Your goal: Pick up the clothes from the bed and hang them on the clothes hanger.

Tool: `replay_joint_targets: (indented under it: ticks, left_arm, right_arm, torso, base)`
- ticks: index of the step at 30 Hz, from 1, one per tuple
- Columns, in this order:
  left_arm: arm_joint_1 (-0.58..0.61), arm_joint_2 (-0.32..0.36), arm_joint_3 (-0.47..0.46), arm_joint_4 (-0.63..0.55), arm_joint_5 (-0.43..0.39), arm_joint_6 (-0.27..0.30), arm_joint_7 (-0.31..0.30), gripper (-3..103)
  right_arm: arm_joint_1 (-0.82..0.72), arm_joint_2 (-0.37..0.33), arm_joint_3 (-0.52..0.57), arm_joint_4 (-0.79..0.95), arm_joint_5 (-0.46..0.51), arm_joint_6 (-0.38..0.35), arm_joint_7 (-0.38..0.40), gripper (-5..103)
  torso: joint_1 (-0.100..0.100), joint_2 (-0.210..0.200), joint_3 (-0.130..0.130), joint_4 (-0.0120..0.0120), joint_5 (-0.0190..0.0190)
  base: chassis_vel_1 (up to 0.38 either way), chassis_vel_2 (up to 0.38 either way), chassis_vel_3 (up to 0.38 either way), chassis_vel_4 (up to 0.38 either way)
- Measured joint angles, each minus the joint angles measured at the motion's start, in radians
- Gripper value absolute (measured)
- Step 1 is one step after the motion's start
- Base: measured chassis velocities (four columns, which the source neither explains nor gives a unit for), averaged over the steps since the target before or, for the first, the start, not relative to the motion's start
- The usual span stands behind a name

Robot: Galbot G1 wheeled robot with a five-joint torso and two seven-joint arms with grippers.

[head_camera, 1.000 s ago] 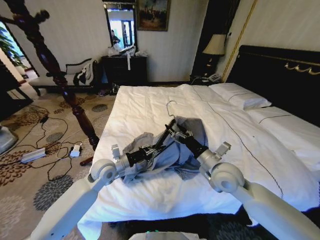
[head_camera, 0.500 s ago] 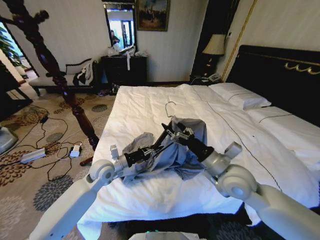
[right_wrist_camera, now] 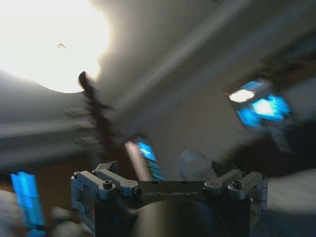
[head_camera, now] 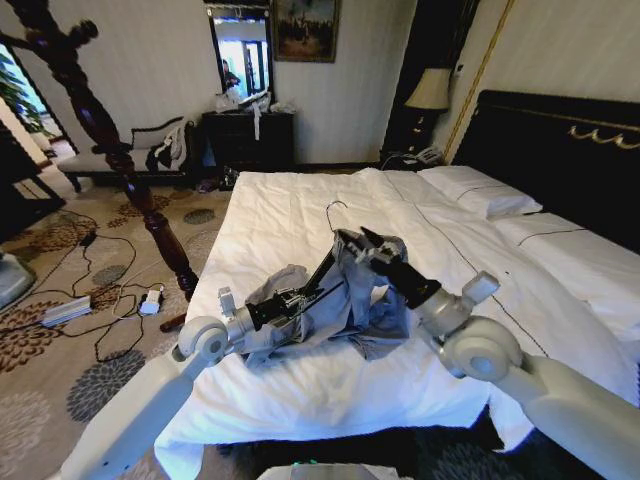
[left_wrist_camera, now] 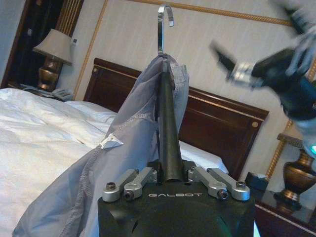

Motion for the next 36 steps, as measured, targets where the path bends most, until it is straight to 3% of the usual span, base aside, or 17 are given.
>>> replay_joint_targets:
  ticks: [1,3,4,5,6,7,8,9,10,12,15,17,19,20,22,25,36]
  left_arm:
    - [0.000,0.000,0.000,0.000,0.000,0.000,0.000,20]
    - [-0.019,0.019,0.007,0.012,-0.035,0.000,0.031,20]
    - [-0.046,0.033,0.020,0.026,-0.061,0.002,0.056,20]
    - [-0.046,0.033,0.020,0.026,-0.061,0.002,0.056,20]
    - [-0.058,0.040,0.025,0.033,-0.070,0.002,0.070,20]
    - [-0.085,0.056,0.033,0.052,-0.082,0.001,0.105,20]
    - [-0.110,0.069,0.040,0.071,-0.084,-0.003,0.138,20]
    - [-0.110,0.069,0.040,0.071,-0.084,-0.003,0.138,20]
    - [-0.127,0.080,0.045,0.088,-0.082,-0.008,0.168,20]
    - [-0.162,0.105,0.054,0.139,-0.058,-0.014,0.274,20]
    - [-0.183,0.119,0.057,0.182,-0.014,-0.018,0.389,20]
    - [-0.230,0.123,0.077,0.255,0.070,-0.025,0.569,20]
    - [-0.245,0.122,0.087,0.270,0.088,-0.026,0.598,20]
    - [-0.279,0.119,0.112,0.300,0.119,-0.028,0.647,20]
    - [-0.312,0.112,0.139,0.322,0.138,-0.028,0.676,20]
    - [-0.329,0.099,0.152,0.330,0.145,-0.027,0.685,20]
    - [-0.350,0.032,0.152,0.393,0.163,-0.024,0.677,20]
  right_arm:
    - [0.000,0.000,0.000,0.000,0.000,0.000,0.000,100]
    - [0.048,-0.043,0.002,-0.049,0.105,0.029,-0.241,100]
    - [0.075,-0.084,0.002,-0.105,0.151,0.024,-0.410,100]
    - [0.075,-0.084,0.002,-0.105,0.151,0.024,-0.410,100]
    - [0.088,-0.099,0.002,-0.136,0.162,0.015,-0.481,100]
    - [0.120,-0.123,-0.002,-0.220,0.167,-0.016,-0.650,100]
    - [0.141,-0.133,-0.005,-0.293,0.146,-0.039,-0.768,100]
    - [0.141,-0.133,-0.005,-0.293,0.146,-0.039,-0.768,100]
    - [0.156,-0.138,-0.008,-0.348,0.124,-0.057,-0.851,100]
    - [0.188,-0.142,-0.015,-0.480,0.027,-0.116,-1.000,100]
    - [0.211,-0.128,-0.026,-0.582,-0.025,-0.165,-1.044,100]
    - [0.255,-0.103,-0.040,-0.701,-0.098,-0.239,-1.135,100]
    - [0.264,-0.099,-0.042,-0.726,-0.118,-0.258,-1.167,100]
    - [0.284,-0.093,-0.047,-0.776,-0.167,-0.301,-1.238,100]
    - [0.310,-0.079,-0.059,-0.821,-0.225,-0.346,-1.308,100]
    - [0.321,-0.061,-0.072,-0.841,-0.268,-0.366,-1.323,100]
    - [0.365,0.072,-0.174,-0.878,-0.412,-0.380,-1.246,100]
  torso:
    - [0.000,0.000,0.000,0.0000,0.0000]
    - [0.000,0.000,0.000,0.0007,0.0001]
    - [0.000,0.000,0.000,0.0005,-0.0004]
    - [0.000,0.000,0.000,0.0005,-0.0004]
    - [0.000,0.000,0.000,0.0001,-0.0004]
    - [0.000,0.000,0.000,-0.0003,-0.0005]
    - [0.000,0.000,0.000,-0.0001,0.0000]
    - [0.000,0.000,0.000,-0.0001,0.0000]
    - [0.000,0.000,0.000,-0.0002,0.0005]
    - [0.000,0.000,0.000,-0.0002,0.0002]
    - [0.000,0.000,0.000,0.0000,0.0002]
    - [0.000,0.000,0.000,0.0008,0.0003]
    - [0.000,0.000,0.000,0.0007,0.0004]
    - [0.000,0.000,0.000,-0.0001,0.0000]
    - [0.000,0.000,0.000,-0.0006,0.0001]
    - [0.000,0.000,0.000,-0.0002,0.0002]
    - [0.000,0.000,0.000,0.0002,0.0001]
  base:
    - [0.000,0.000,0.000,0.000]
    - [0.000,0.000,0.000,0.000]
    - [0.000,0.000,0.000,0.000]
    - [0.000,0.000,0.000,0.000]
    - [0.000,0.000,0.000,0.000]
    - [0.000,0.000,0.000,0.000]
    - [0.000,0.000,0.000,0.000]
    - [0.000,0.000,0.000,0.000]
    - [0.000,0.000,0.000,0.000]
    - [0.000,0.000,0.000,0.000]
    - [0.000,0.000,0.000,0.000]
    - [0.000,0.000,0.000,0.000]
    - [0.000,0.000,0.000,0.000]
    - [0.000,0.000,0.000,0.000]
    - [0.000,0.000,0.000,0.000]
    - [0.000,0.000,0.000,0.000]
    - [0.000,0.000,0.000,0.000]
